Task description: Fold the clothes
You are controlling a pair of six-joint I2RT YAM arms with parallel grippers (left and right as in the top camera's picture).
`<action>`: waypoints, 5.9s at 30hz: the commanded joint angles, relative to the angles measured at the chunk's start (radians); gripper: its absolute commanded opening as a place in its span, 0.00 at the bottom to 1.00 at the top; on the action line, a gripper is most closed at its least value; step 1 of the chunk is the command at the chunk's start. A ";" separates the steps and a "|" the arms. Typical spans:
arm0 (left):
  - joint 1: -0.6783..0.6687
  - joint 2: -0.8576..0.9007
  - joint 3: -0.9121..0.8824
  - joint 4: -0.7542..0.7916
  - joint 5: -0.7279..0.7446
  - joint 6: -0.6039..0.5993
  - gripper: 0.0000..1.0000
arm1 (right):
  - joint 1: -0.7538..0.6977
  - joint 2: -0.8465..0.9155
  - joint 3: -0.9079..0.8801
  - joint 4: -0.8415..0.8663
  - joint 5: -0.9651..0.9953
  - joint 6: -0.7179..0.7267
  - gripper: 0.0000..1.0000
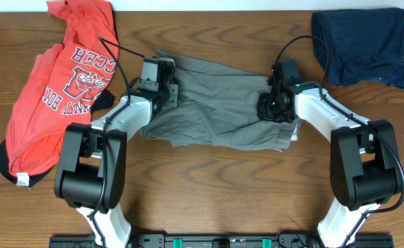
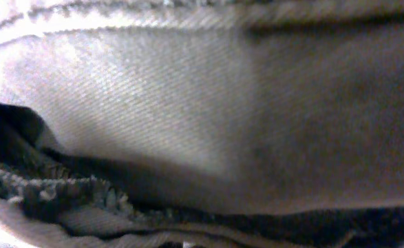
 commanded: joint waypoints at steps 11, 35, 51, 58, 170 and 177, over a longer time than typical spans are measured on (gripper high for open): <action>0.007 0.267 0.005 0.486 -0.047 0.025 0.23 | 0.013 0.068 -0.017 -0.002 0.014 0.012 0.16; 0.076 0.068 0.005 0.019 -0.214 -0.138 0.23 | -0.053 0.069 -0.015 0.330 0.167 -0.098 0.22; 0.073 -0.294 0.005 -0.205 -0.024 -0.138 0.35 | 0.017 0.011 0.281 0.063 -0.087 -0.296 0.80; 0.049 -0.227 0.005 -0.195 0.118 -0.137 0.35 | 0.101 0.064 0.281 0.104 -0.056 -0.291 0.79; 0.036 -0.273 0.005 -0.468 -0.151 -0.177 0.91 | -0.235 0.031 -0.175 0.246 -0.330 -0.013 0.66; 0.036 -0.273 0.005 -0.475 -0.151 -0.177 0.91 | -0.170 0.056 -0.175 0.303 -0.321 0.024 0.27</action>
